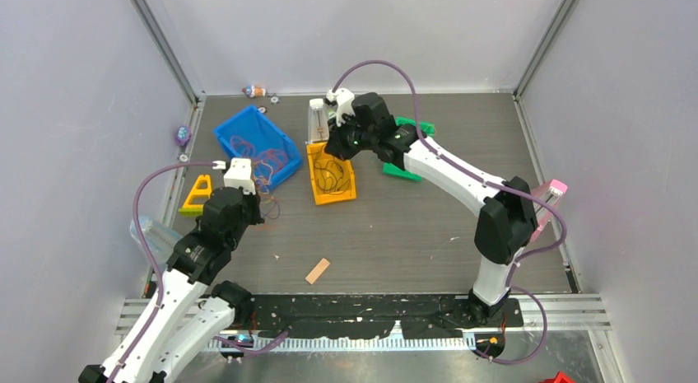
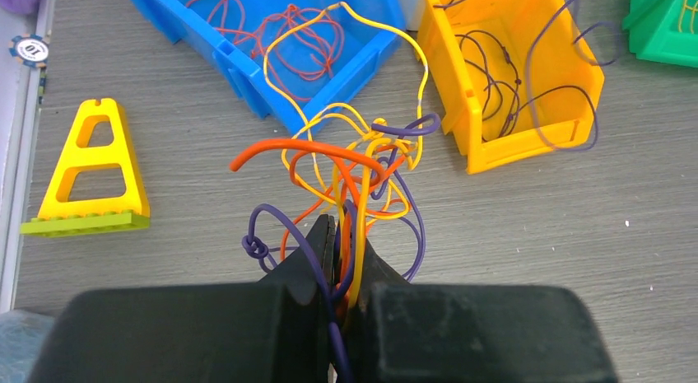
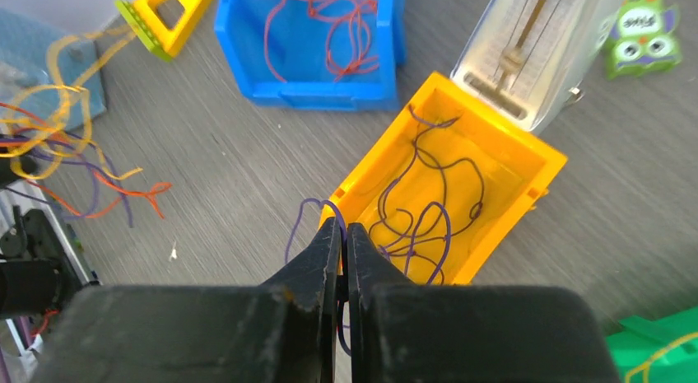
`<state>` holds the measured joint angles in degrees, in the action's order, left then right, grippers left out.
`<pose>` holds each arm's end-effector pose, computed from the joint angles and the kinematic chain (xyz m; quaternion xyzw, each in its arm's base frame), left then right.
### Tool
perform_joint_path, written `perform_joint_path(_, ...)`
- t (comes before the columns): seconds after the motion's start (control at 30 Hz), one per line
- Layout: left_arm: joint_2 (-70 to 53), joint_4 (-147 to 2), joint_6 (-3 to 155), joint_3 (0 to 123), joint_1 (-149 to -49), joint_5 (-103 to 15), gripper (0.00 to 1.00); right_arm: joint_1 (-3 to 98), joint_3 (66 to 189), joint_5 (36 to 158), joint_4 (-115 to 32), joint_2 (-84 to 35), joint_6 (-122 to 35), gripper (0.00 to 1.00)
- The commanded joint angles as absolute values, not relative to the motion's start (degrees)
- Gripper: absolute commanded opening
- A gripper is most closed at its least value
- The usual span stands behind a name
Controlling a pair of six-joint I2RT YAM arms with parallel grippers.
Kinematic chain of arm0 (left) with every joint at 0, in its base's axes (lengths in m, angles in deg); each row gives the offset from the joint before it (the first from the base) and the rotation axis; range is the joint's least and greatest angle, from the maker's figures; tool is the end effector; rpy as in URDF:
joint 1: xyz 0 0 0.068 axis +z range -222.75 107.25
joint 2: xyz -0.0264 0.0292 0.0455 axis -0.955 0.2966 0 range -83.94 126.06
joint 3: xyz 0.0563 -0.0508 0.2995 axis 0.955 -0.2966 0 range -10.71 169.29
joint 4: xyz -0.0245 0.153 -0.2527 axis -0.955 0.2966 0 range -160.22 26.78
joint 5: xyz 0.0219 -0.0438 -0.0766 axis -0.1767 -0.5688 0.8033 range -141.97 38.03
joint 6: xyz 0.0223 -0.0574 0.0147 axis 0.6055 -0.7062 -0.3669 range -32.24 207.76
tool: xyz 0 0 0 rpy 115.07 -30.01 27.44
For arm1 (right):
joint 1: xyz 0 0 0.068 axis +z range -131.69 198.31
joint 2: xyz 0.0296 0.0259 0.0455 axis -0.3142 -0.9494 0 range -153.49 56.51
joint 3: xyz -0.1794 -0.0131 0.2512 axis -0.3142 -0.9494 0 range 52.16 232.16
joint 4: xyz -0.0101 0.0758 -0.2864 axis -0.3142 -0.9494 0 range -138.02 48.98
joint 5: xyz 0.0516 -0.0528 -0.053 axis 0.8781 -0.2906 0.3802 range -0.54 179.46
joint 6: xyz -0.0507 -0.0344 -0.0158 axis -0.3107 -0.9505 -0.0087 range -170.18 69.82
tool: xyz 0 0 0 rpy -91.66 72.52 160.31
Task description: Untangle the cables
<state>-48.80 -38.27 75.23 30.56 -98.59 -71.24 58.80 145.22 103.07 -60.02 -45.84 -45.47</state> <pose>0.1471 -0.0535 0.3244 0.0085 0.8399 -0.0383 0.5413 0.3570 0.3197 0.3640 -0.3197 0.7926 0.2896 0.4311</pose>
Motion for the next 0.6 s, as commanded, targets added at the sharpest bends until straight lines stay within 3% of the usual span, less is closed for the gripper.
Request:
perform_joint_path(0.0,-49.85,-41.95,76.7,29.72,-98.32,-68.69,0.0,59.0,140.9,104.69,-53.7,-49.49,-44.59,0.05)
perform_joint_path(0.13,-49.69,-42.55,76.94,29.28,-98.32,-67.52,0.0,59.03,138.56,100.5,-49.88,-54.17,-41.7,0.05)
perform_joint_path(0.27,-49.4,-42.69,76.95,29.21,-98.31,-66.53,0.0,59.25,139.21,99.22,-50.08,-55.89,-40.75,0.2)
perform_joint_path(0.37,-49.32,-42.79,76.96,29.13,-98.32,-66.07,0.0,59.34,139.18,98.42,-50.52,-53.56,-41.3,0.38)
perform_joint_path(0.57,-48.41,-42.96,76.78,29.52,-98.32,-63.23,0.0,59.27,138.89,95.44,-51.87,-46.75,-42.9,0.48)
